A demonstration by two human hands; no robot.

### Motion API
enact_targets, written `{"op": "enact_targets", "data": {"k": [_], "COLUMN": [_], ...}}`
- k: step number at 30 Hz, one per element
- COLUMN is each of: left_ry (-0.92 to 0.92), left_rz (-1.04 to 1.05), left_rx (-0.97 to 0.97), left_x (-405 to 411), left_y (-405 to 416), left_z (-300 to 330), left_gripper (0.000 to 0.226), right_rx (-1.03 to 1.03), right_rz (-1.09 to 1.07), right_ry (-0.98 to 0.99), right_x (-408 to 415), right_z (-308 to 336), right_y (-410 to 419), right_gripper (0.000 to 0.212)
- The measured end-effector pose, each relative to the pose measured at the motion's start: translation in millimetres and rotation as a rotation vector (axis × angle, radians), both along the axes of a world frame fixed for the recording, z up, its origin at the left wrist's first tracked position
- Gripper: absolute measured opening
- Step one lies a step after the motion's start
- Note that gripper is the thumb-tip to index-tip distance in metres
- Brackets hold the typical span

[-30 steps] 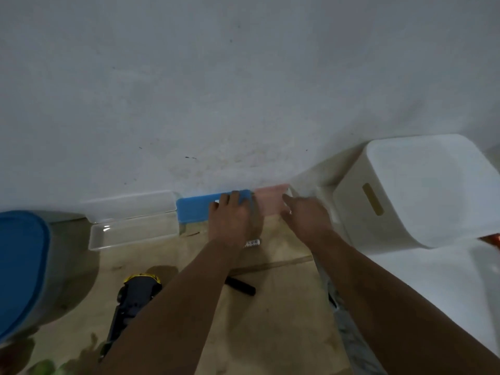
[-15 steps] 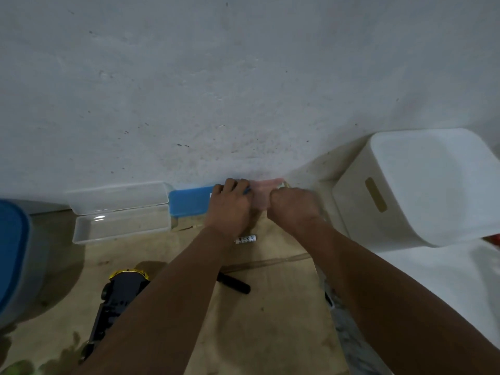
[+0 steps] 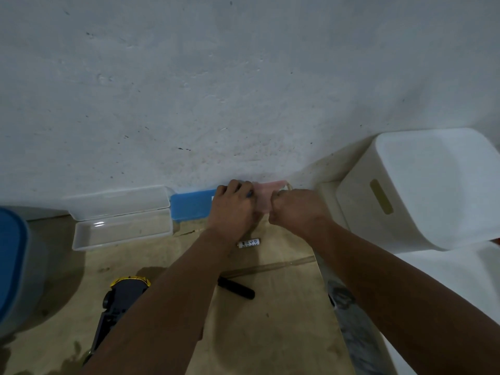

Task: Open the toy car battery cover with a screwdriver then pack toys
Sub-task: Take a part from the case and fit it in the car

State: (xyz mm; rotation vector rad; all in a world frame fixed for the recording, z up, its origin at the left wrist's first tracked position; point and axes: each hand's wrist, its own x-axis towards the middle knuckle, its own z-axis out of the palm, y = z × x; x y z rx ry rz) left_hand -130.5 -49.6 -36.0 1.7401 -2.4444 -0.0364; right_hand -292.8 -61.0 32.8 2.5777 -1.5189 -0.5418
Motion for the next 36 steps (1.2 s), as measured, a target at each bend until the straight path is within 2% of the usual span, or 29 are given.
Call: {"op": "enact_targets", "data": {"k": [5,8,11,13,17,19,21,24,26,29,31,36], "left_ry": [0.048,0.08,0.124,0.18,0.317,0.374,0.405,0.366,0.332,0.324,0.339,0.358], "left_rz": [-0.011,0.006,0.024,0.052,0.109,0.117,0.111,0.093,0.086,0.082,0.085,0.085], "left_rx": [-0.049,-0.075,-0.068,-0.06,-0.043,-0.058,-0.088,-0.108,-0.094,-0.061,-0.053,-0.069], "left_x": [1.9,1.3,-1.1,-3.3,-4.0,-4.1,-3.9,-4.1,-4.2,-4.0,-2.9,-2.8], "left_y": [-0.7,-0.8,0.1,1.1,5.1,6.0,5.6,4.9,4.6,4.2,3.5,1.4], "left_z": [-9.0,-13.3,-12.5,-10.3,-10.4,-13.2,-15.8,-19.6,-20.0,-19.8,-20.0,-22.9], "left_gripper": [0.037,0.037,0.045,0.052,0.052,0.047,0.038,0.035,0.04,0.048,0.05,0.049], "right_rx": [0.059,0.044,0.023,-0.013,-0.164,-0.232,-0.254,-0.249,-0.211,-0.058,0.035,0.121], "right_rz": [0.108,0.173,0.147,0.115,0.079,0.036,-0.047,-0.18,-0.225,-0.191,-0.126,-0.043], "right_ry": [0.119,0.12,0.082,-0.004,-0.316,-0.448,-0.498,-0.589,-0.676,-0.769,-0.742,-0.462], "right_x": [10.7,9.9,4.1,-5.0,-27.1,-34.3,-36.0,-34.2,-31.4,-27.0,-24.3,-16.7], "right_z": [16.0,15.3,14.1,9.9,-1.9,-5.4,-7.8,-14.0,-14.7,-14.6,-17.8,-28.1], "right_y": [1.1,-3.8,-13.6,-20.0,-18.2,-18.3,-20.0,-24.2,-23.5,-19.8,-19.6,-28.6], "right_gripper": [0.025,0.022,0.022,0.024,0.026,0.026,0.028,0.029,0.023,0.022,0.026,0.031]}}
